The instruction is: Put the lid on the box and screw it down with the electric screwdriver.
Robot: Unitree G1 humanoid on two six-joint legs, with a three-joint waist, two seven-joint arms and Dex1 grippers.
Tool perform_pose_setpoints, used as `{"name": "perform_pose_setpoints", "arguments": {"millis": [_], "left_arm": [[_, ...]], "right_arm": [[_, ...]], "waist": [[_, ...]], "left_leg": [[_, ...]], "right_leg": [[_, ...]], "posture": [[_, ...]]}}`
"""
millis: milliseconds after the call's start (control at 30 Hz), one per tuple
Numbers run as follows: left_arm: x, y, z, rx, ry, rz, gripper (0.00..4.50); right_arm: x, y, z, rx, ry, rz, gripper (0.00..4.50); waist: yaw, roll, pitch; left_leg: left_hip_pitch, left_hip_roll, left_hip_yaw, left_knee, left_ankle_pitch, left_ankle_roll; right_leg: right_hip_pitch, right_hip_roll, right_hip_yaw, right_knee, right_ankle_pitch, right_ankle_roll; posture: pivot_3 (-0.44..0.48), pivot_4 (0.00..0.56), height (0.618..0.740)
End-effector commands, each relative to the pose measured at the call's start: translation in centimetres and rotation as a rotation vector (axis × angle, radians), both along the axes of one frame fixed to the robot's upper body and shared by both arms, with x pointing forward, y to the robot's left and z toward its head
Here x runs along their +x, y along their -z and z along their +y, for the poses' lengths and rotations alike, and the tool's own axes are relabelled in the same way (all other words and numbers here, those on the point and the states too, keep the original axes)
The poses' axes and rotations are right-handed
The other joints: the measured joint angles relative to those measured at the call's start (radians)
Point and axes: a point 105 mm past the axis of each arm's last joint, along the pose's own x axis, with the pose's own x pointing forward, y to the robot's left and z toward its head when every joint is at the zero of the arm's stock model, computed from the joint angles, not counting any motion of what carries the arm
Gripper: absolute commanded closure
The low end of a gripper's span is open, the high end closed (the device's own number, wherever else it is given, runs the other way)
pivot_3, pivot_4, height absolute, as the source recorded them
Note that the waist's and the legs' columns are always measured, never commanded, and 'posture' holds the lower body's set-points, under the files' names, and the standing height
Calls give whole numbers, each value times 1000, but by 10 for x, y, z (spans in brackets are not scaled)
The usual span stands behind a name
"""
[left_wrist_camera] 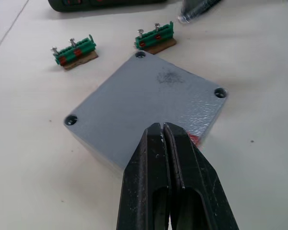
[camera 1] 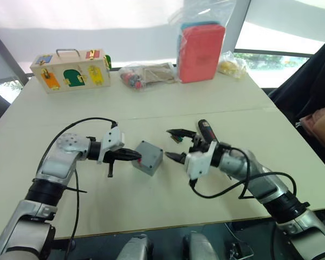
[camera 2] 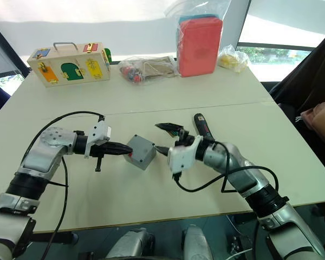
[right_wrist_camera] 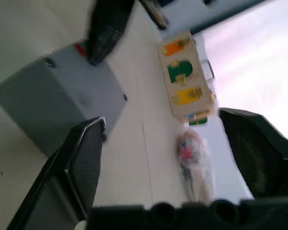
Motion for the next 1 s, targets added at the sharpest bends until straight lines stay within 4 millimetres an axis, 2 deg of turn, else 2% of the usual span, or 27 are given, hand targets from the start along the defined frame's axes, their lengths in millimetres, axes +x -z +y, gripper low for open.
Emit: {"name": "perform_pose_setpoints", "arguments": {"millis": [33, 133, 233, 267, 400, 533, 600, 1000], "left_arm": [[2, -16, 9, -34, -74, -28, 4500], [9, -19, 23, -51, -189, -58, 4500], [12, -18, 30, -65, -256, -67, 4500], [12, -16, 32, -68, -273, -69, 4500], [13, -7, 38, -65, -330, -69, 4500], [12, 15, 38, -32, -354, -51, 4500], [11, 23, 34, -26, -352, -44, 4500], [3, 38, 10, -32, -281, -4, 4500]], "right_arm": [[2, -6, -5, 80, 30, 208, 1970], [-1, 8, -3, 115, 61, 411, 3101], [-5, 15, -1, 122, 82, 512, 4276], [-7, 20, 0, 106, 82, 536, 4456], [-11, 36, 4, 49, 99, 600, 4456], [-8, 48, 17, 49, 129, 642, 4456], [-8, 55, 21, 23, 132, 665, 4456], [6, 58, 42, 37, 139, 659, 4456]], "waist": [[1, 0, 1], [0, 0, 2], [0, 1, 3], [0, 1, 3], [4, 1, 3], [3, 1, 3], [4, 1, 3], [3, 0, 3]], "left_leg": [[-1, 0, 0, 0, 0, 0], [-1, 1, -1, -2, 0, 0], [-3, 1, -1, -3, 0, 0], [-4, 1, -1, -3, 0, 0], [-8, 1, -1, -2, 0, -1], [-14, 1, -1, -2, 1, -3], [-17, 1, 0, -1, 5, -10], [-18, 1, 0, -1, 6, -10]], "right_leg": [[0, 0, 0, -1, 0, 0], [-2, 0, 0, -2, 0, 0], [-4, 0, 0, -2, 0, 0], [-5, 0, 0, -2, 0, 0], [-7, 0, 0, -2, 1, -1], [-14, 0, 0, -1, 1, -1], [-19, -1, 0, 1, 2, -2], [-20, 0, 0, 3, 2, -2]], "posture": [[0, 150, 740], [0, 150, 740], [0, 150, 740], [0, 150, 740], [0, 150, 740], [0, 150, 740], [0, 150, 740], [0, 150, 740]]}}
